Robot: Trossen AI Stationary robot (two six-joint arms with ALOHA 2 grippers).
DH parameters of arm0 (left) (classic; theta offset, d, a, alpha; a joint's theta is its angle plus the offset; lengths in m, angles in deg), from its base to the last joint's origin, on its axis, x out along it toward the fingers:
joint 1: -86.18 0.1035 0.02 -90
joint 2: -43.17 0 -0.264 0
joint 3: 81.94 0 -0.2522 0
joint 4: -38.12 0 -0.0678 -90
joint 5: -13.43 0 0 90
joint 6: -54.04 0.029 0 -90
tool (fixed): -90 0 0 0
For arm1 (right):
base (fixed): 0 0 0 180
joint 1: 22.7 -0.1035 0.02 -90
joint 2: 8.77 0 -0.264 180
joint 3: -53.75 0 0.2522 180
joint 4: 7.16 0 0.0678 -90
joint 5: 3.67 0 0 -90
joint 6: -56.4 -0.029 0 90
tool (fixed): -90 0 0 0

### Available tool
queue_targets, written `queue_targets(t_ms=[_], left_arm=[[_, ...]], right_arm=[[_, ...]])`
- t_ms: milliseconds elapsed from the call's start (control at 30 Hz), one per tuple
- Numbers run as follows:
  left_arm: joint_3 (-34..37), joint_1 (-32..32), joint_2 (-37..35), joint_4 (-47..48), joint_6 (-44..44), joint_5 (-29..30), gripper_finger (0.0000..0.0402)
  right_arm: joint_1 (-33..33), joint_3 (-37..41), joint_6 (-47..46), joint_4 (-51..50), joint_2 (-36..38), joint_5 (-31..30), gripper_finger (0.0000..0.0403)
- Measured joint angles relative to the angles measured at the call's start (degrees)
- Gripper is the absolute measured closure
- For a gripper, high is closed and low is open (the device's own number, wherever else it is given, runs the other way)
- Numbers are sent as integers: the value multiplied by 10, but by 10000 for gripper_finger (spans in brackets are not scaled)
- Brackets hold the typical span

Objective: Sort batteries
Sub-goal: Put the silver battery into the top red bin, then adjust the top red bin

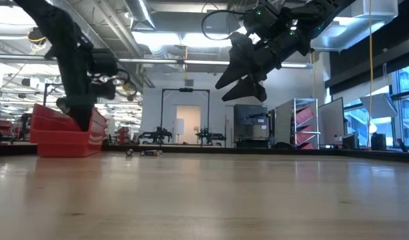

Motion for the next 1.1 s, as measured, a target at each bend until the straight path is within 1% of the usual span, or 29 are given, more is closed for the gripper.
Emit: queue_targets(t_ms=[100,233,300,400,467,567,633,700,800,867,1000,1100], left_arm=[[-36,0,-8,49,-13,10,188],[-93,0,-17,104,-33,16,184],[-124,0,-20,126,-53,17,184],[-170,-8,-28,145,-111,15,183],[-191,-18,-36,145,-157,-7,183],[-206,-43,-61,115,-210,-42,183],[-207,-64,-79,91,-234,-44,185],[-198,-89,-96,47,-268,-43,192],[-170,-137,-106,-28,-324,-38,207],[-142,-173,-101,-60,-356,-18,217],[-93,-228,-68,-70,-423,46,239],[-84,-249,-37,-41,-452,55,257]], right_arm=[[0,0,0,0,0,4,198],[0,0,0,2,0,4,198],[0,0,0,9,0,4,198],[0,0,0,23,0,4,198],[0,0,3,40,0,4,198],[0,0,14,73,0,-13,198],[0,0,22,93,0,-29,198],[0,0,22,107,0,-43,198],[0,0,22,114,0,-68,198],[0,0,22,115,0,-71,198],[0,0,22,115,0,-71,198],[0,0,22,114,0,-71,198]])
